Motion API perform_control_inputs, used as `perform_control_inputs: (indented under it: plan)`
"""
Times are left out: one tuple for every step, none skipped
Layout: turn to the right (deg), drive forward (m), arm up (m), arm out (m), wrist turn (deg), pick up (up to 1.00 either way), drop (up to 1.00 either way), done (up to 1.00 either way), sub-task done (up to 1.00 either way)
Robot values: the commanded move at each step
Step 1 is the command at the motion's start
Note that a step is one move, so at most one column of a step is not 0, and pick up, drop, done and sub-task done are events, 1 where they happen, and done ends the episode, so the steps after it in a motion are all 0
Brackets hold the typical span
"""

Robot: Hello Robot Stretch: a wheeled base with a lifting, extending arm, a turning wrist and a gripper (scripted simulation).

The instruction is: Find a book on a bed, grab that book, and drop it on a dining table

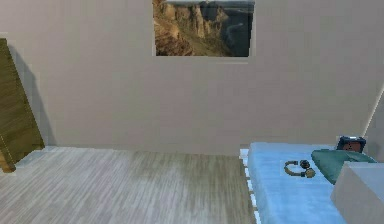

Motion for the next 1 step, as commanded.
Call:
perform_control_inputs:
  plan:
    - [0.0,0.0,0.4,0.0,0.0,0.0,0.0,0.0,0.0]
